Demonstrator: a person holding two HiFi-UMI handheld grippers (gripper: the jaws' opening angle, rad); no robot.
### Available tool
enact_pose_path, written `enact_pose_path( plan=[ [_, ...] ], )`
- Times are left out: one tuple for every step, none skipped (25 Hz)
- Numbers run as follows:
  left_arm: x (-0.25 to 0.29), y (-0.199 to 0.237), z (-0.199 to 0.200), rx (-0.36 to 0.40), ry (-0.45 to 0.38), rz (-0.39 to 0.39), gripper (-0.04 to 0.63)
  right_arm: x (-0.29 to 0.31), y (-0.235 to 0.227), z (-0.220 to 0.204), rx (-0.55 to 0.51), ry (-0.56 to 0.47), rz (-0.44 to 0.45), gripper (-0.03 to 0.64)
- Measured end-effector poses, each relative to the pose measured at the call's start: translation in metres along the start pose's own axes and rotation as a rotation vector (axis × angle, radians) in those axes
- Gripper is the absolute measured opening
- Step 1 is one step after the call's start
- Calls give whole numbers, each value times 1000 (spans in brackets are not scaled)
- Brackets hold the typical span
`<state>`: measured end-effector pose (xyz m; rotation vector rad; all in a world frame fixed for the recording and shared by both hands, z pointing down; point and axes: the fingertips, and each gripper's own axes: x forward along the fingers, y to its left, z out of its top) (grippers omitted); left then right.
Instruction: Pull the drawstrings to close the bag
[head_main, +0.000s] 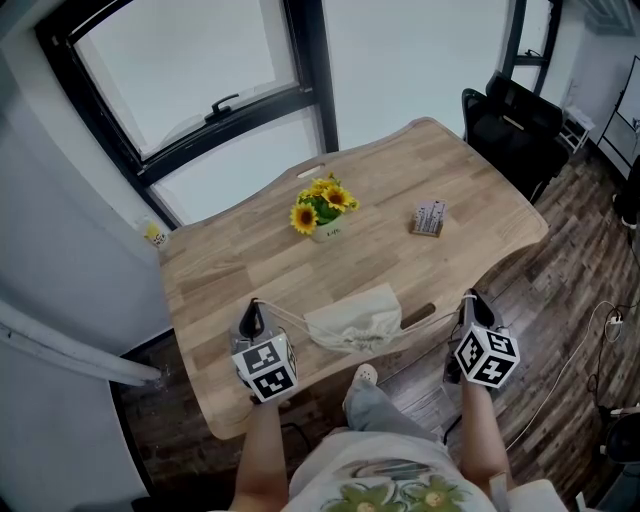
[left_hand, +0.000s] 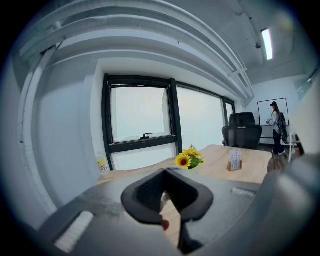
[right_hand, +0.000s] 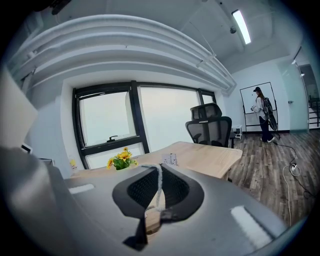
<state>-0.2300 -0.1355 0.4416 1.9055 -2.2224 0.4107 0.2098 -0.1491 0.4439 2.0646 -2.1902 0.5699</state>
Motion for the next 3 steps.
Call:
enact_pose_path(
  plan=[
    [0, 1, 0, 1, 0, 3, 6, 0, 0, 0, 1, 0, 0, 2],
    [0, 1, 1, 1, 0, 6, 6, -1, 0, 0, 2, 0, 0, 2],
    [0, 2, 1, 2, 0, 8, 8, -1, 0, 0, 3, 0, -1, 2]
  ],
)
